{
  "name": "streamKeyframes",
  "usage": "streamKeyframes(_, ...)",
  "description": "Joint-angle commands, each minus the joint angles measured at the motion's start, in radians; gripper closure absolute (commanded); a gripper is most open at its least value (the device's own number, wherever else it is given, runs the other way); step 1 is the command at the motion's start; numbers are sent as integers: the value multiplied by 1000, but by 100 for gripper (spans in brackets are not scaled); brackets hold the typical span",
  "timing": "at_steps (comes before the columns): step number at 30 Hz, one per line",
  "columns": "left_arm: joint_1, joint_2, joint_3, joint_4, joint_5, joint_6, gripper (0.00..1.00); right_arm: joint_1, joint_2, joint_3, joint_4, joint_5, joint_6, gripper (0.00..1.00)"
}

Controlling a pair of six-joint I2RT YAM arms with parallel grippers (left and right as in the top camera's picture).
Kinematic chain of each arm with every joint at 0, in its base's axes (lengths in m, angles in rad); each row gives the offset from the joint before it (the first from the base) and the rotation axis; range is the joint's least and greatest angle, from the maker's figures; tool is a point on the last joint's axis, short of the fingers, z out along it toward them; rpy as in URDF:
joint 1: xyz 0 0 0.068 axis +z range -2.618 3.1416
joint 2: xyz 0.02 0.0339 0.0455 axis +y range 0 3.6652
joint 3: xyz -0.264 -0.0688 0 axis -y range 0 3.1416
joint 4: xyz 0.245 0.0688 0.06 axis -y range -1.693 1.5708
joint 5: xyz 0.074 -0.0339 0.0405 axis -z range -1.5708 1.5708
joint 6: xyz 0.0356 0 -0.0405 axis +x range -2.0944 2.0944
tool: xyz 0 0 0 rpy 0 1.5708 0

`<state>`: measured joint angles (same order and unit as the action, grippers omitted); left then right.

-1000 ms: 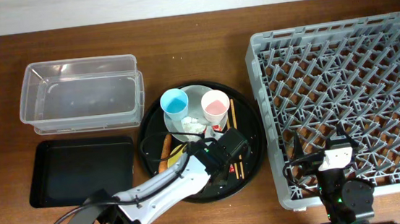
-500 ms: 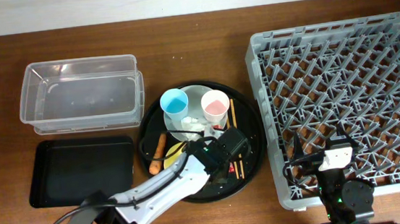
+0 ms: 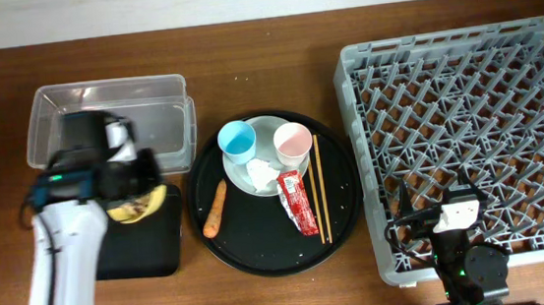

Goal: Sort waste into correct bins and load items into the dishwasher rack
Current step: 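Carry the yellow bowl left and tip scraps onto the black tray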

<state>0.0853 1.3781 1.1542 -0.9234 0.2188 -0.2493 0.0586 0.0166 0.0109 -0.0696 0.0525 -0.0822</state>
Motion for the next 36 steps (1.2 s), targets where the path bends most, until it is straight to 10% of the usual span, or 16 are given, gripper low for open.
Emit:
streamKeyframes(1, 219, -26, 8, 1, 156, 43, 100, -7, -4, -5, -6, 8, 8, 2)
streamKeyframes(13, 713, -26, -329, 312, 716, 47, 100, -7, -4, -5, -6, 8, 8, 2)
streamKeyframes(17, 723, -26, -349, 259, 837, 224, 100, -7, -4, -5, -6, 8, 8, 2)
streamKeyframes(36, 887, -26, -354, 250, 1301, 256, 100, -7, -4, -5, -6, 8, 8, 2)
